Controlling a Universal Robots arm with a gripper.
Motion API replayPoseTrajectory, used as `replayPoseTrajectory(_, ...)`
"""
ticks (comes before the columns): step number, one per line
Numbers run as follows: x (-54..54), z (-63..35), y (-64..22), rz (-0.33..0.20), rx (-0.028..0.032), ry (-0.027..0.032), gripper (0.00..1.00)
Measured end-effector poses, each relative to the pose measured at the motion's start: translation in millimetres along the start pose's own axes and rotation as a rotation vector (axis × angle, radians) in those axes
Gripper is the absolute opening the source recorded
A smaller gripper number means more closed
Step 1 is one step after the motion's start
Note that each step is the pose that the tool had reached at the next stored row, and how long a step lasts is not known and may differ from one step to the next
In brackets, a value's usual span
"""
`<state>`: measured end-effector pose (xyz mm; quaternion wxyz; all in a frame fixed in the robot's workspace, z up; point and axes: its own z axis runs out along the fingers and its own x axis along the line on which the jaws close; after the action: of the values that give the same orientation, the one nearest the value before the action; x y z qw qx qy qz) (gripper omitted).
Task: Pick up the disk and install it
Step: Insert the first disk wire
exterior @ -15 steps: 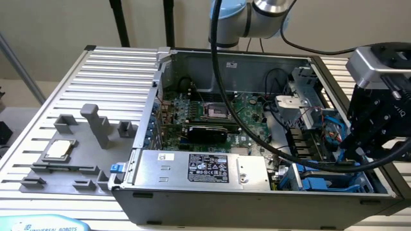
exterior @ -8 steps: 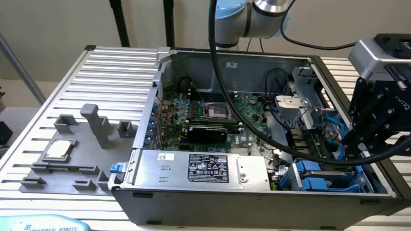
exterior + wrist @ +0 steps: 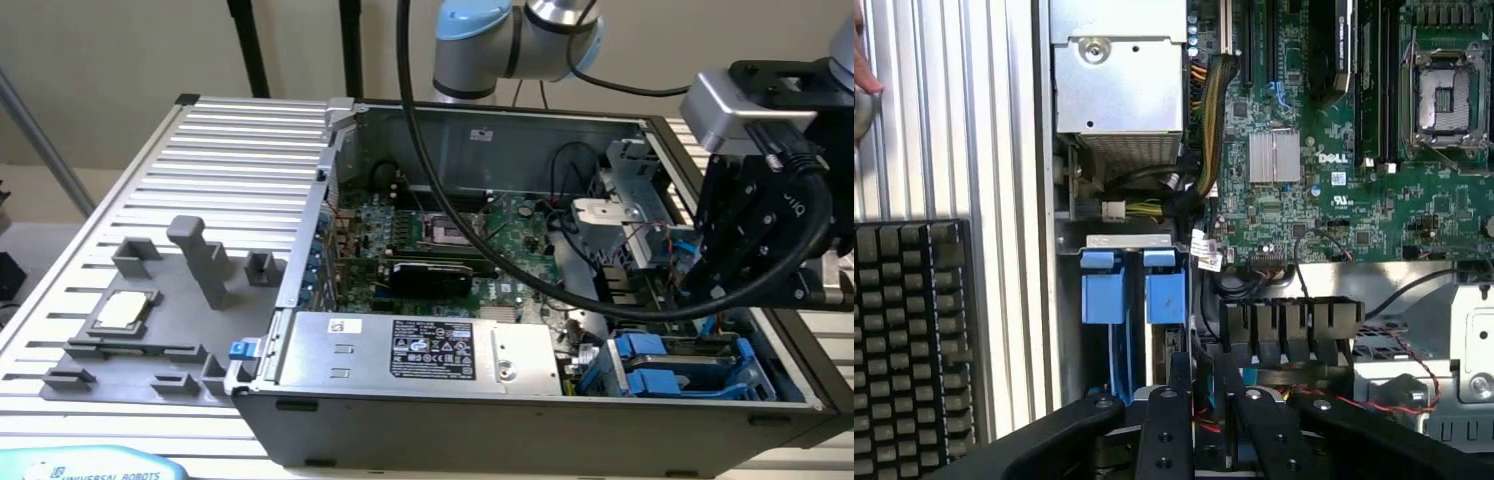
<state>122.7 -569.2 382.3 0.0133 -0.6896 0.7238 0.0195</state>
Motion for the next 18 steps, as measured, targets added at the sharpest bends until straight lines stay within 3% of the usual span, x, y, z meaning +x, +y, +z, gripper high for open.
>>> replayPoseTrajectory(7,-3.1,9.2,2.1,0.000,0.0011,0.0043,0.24)
replayPoseTrajectory(18,-6.6,19.1,2.2,0.000,0.0012,0.0055,0.22)
